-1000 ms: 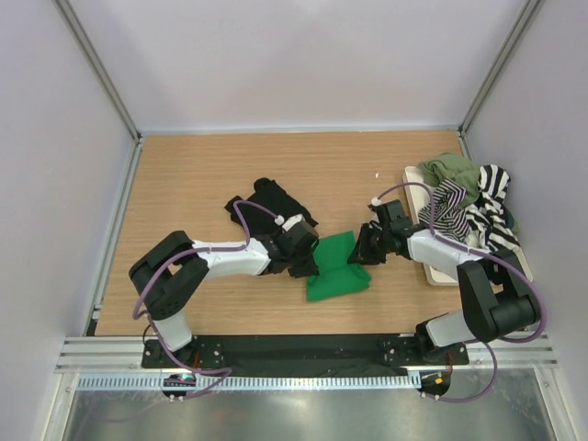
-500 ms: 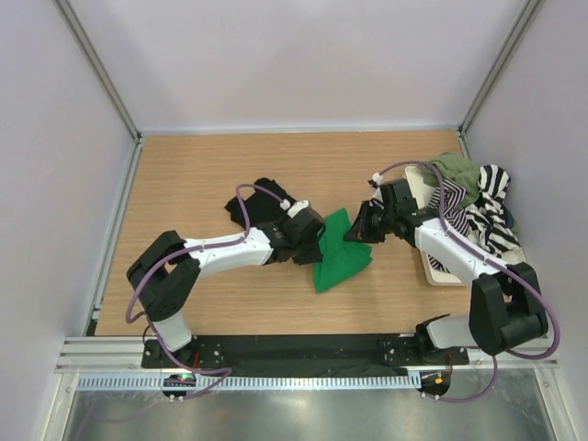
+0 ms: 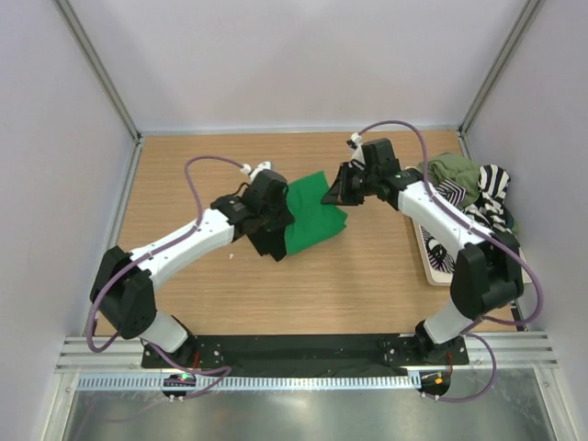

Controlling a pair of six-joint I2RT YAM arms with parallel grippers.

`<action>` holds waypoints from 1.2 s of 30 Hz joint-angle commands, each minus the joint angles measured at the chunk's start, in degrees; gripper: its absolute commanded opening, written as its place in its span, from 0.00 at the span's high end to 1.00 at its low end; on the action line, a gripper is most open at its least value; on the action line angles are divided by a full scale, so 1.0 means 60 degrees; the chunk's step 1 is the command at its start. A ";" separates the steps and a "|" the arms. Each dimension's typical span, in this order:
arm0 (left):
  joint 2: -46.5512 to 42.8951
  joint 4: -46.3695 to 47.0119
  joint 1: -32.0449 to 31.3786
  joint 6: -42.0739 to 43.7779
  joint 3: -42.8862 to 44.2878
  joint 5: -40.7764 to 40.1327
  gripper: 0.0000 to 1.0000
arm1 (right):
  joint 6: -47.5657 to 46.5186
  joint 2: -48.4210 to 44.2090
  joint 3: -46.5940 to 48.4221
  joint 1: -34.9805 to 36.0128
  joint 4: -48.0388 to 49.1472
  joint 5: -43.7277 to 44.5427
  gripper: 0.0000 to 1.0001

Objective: Fold and stack the tank tops
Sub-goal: Neatly place the folded tank top to the corner

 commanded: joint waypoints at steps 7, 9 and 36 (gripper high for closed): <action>-0.0884 -0.0267 0.2302 0.0811 -0.0498 0.0806 1.00 | 0.0086 0.2974 0.3386 0.0958 0.0467 -0.0349 0.99; -0.0898 -0.0208 0.2609 0.0870 -0.0585 0.0953 1.00 | 0.0100 0.3487 0.4029 0.1031 0.0453 -0.0379 0.99; 0.0273 0.1388 0.3226 0.0474 -0.1904 0.2447 1.00 | 0.0334 0.5774 0.5659 0.1090 -0.0061 -0.0350 0.99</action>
